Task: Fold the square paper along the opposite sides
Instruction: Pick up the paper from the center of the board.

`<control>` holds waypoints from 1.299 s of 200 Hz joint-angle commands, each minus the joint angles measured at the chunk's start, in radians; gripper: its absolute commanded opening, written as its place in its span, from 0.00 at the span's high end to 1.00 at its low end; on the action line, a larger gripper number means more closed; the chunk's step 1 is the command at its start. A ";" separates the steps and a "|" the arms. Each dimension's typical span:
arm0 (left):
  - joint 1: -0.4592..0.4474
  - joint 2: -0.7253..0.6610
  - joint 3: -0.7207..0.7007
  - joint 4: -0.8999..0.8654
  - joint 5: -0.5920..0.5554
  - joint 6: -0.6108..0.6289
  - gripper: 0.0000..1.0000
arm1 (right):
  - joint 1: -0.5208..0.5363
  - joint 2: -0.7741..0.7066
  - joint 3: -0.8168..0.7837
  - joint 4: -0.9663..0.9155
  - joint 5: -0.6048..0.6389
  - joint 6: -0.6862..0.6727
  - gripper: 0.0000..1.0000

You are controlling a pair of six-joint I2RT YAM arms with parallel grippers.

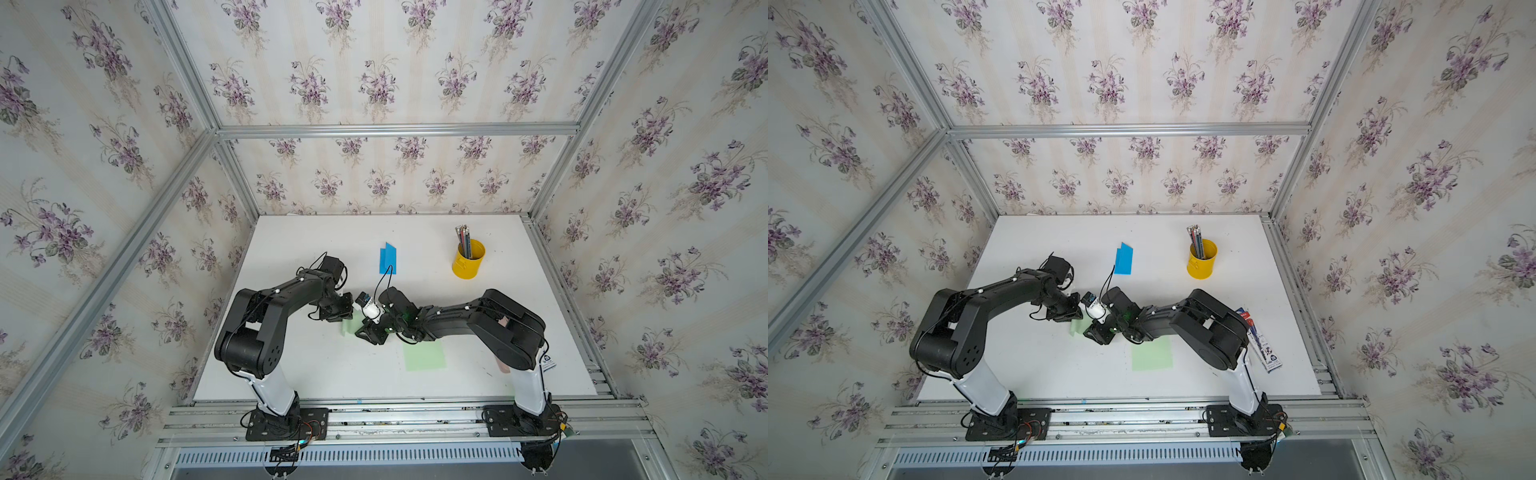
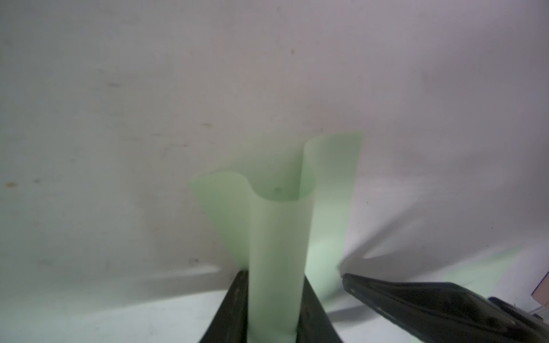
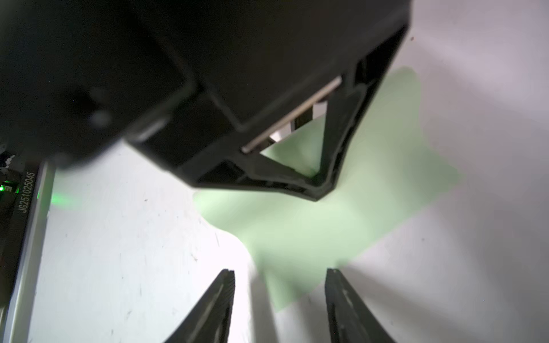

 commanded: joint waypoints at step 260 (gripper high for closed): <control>0.014 -0.363 0.078 0.341 0.481 0.031 0.71 | -0.368 -0.173 0.007 0.552 -0.556 0.948 0.61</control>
